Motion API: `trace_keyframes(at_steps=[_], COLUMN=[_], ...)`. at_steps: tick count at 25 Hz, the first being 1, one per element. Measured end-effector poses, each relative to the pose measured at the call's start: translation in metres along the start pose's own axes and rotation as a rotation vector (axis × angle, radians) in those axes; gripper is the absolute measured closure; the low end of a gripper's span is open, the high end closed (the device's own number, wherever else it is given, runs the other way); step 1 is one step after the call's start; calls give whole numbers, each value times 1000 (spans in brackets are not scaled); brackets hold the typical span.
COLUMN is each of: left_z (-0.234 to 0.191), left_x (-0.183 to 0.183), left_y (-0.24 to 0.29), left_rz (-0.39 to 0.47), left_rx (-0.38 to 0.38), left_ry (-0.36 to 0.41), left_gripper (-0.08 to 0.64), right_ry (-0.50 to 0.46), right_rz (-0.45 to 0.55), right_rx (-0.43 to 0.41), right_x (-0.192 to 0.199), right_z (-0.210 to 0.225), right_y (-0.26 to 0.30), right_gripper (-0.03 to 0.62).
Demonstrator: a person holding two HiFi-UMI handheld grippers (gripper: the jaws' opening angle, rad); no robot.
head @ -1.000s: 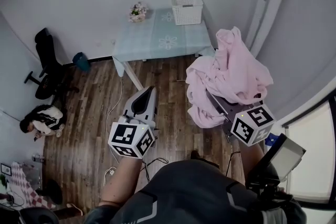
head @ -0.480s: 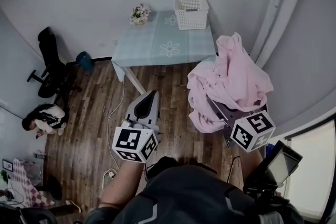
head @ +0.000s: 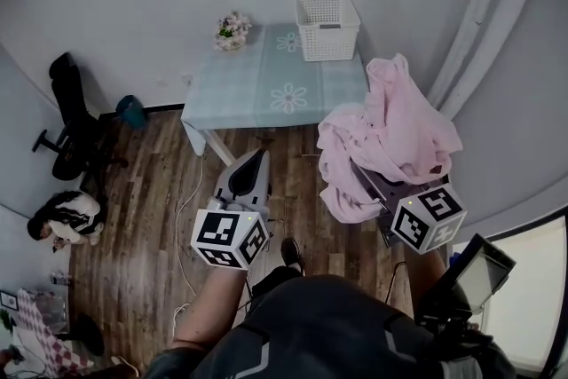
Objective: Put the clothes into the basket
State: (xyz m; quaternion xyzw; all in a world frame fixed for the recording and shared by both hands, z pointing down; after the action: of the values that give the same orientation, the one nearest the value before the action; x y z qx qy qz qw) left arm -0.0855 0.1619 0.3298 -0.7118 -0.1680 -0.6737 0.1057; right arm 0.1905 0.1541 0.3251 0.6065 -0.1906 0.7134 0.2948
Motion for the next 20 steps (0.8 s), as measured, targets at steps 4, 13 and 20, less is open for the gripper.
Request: trace_keyframes(at_steps=[4,13,20], left_z=[-40,-144,-163], left_x=[-6,-18,-24], left_y=[34,121,133], left_rz=[14,-5,10], left_rx=[9,42,95], left_ry=[-6,-28,-54], left_gripper=[557,558,558], right_ry=[7,25,12], right_rz=[0,-13,-26], right_rx=[29,97,143], right_x=[-9,-31,-42], right_z=[14,51,47], right_y=[46,162,172], right_gripper=[278,278,278])
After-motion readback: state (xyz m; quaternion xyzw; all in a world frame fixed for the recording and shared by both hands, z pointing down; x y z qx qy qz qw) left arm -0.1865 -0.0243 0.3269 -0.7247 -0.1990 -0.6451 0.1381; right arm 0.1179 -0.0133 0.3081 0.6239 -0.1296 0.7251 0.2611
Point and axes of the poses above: the fingertips, and each gripper's own axes: y forward along the fingers, z to its right, x out of its underside, the point moved 9 cm from there along -y, backward along the fingers, and after that the axes turned 5 degrees about -x, right-handed, at the moved point
